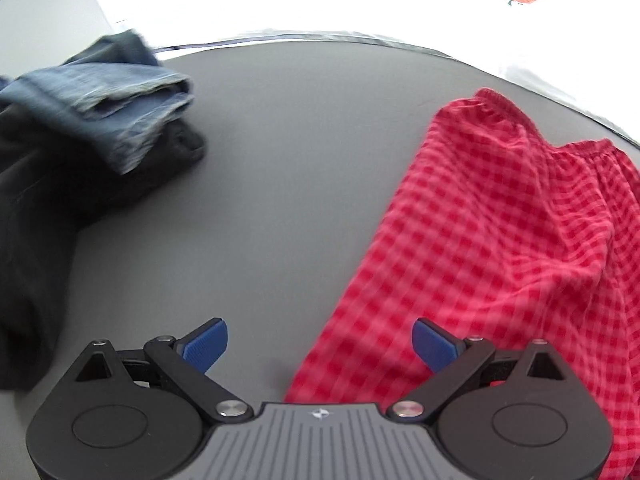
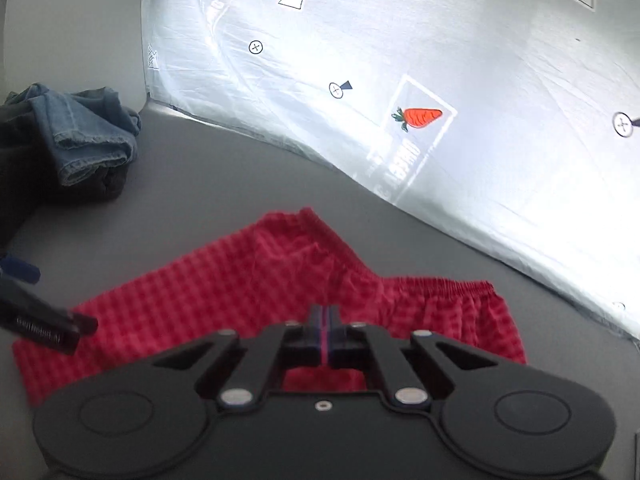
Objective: Fold clothes
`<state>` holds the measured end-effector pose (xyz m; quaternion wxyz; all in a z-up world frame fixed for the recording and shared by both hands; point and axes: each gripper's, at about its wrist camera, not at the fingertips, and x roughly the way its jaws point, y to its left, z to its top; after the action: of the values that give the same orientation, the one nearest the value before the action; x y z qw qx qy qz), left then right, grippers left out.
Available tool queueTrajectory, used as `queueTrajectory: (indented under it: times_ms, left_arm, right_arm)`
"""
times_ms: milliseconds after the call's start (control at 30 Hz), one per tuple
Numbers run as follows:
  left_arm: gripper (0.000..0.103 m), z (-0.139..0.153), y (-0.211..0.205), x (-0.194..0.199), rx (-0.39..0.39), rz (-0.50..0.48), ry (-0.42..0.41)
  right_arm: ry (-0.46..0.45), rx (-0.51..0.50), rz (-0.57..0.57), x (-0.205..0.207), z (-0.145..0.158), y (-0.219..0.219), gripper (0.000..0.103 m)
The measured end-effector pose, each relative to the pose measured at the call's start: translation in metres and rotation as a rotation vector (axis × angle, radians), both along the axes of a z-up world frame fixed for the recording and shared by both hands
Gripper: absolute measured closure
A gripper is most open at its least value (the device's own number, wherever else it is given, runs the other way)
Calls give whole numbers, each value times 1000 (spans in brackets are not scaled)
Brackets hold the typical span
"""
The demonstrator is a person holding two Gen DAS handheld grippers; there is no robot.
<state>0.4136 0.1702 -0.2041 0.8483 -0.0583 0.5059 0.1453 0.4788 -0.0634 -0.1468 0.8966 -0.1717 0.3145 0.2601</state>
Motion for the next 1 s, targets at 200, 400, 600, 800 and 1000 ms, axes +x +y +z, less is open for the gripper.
queueTrajectory:
  times_ms: [200,400,600,800,1000]
  left_arm:
    - [5,-15,0,17,-4,-45,22]
    - [4,-23,17,15,-40,5,56]
    - [5,-20,21,5,-63,20,66]
    - [7,-16,12,-11,-65,-16,76]
    - [16,-12,5,-26,-76,-40,76]
  right_arm:
    - [108,5,24,89,-35,52,67]
    - [142,-78,83,138,-75,92,94]
    - [140,-53,53,172,-78,111,99]
    - [107,-28,-17,157,-59,99,66]
    - [116,79,-222,75,-25,6,48]
